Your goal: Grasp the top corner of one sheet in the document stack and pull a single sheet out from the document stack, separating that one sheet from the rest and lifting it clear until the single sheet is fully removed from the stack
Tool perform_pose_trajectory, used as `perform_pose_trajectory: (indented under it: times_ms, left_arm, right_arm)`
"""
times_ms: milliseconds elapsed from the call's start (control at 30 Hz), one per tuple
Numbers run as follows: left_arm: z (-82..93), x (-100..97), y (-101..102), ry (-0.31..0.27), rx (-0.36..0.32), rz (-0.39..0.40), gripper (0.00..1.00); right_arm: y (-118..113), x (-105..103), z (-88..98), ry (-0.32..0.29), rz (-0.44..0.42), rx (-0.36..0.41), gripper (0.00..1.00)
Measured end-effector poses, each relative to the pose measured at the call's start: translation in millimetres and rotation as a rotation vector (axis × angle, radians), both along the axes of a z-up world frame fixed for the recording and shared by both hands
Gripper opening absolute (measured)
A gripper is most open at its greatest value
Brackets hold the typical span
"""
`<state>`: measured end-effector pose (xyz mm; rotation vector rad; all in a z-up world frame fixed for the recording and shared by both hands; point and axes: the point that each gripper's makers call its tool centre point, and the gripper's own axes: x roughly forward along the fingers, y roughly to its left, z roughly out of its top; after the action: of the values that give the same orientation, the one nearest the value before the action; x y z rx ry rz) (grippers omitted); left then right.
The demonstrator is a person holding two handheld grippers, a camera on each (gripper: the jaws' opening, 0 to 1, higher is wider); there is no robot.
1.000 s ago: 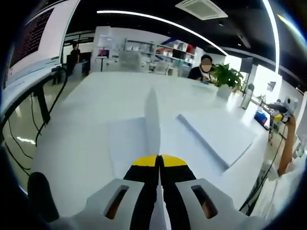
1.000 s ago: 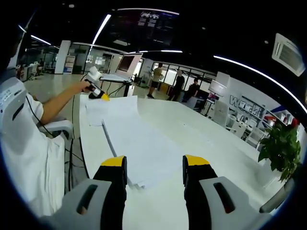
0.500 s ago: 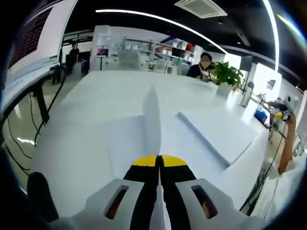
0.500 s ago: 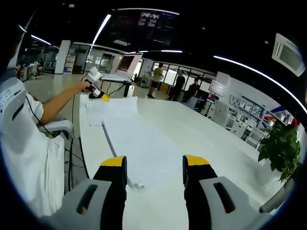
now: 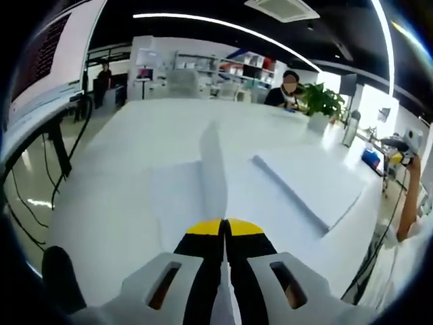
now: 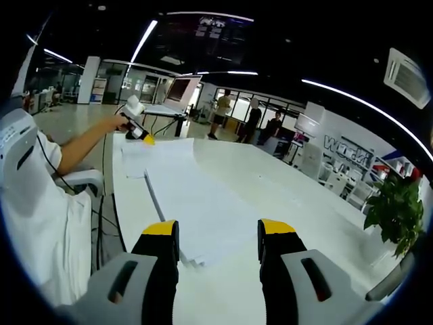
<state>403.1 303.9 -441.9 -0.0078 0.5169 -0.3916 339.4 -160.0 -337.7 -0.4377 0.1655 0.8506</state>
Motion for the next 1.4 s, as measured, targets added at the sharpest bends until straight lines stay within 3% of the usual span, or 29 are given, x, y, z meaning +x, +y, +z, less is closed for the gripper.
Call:
perform_pose_trajectory:
  times_ms: [100, 200, 500, 600, 733, 1000, 1400]
  left_arm:
    - [-0.6, -0.2, -4, -0.03, 0.048, -0.047, 0.05]
    - [1.8, 5.1, 4, -0.083, 0.141, -0.041, 0.17]
    - [-7.0, 8.6, 21, -0.085, 0.269, -0.016, 0.38]
    - [-12.7, 5.4, 21, -0.054, 0.273, -0.028, 0.41]
    - [-11.0, 6.4, 24, -0.061, 0.281, -0.011, 0.41]
    - [0.0, 9.0, 25, -0.105, 0.268, 0.011, 0.44]
    - [23.1, 12.5, 21, -0.186, 0.196, 0.045, 0.51]
  right_arm:
    - [0, 1, -0.5, 0.001, 0.0, -0.002, 0.46]
    - [1, 0, -0.7, 0.001, 0.002, -0.003, 0.46]
    - [1, -1, -0.8, 0.0, 0.006, -0.006, 0.46]
    - [2, -2, -0.9, -0.001, 0.008, -0.008, 0.46]
    - [2, -1, -1.4, 0.001, 0.008, -0.01, 0.46]
    - [3, -1, -1.9, 0.002, 0.007, -0.008, 0.46]
    - [1, -2, -1.1, 0.001, 0.004, -0.003, 0.46]
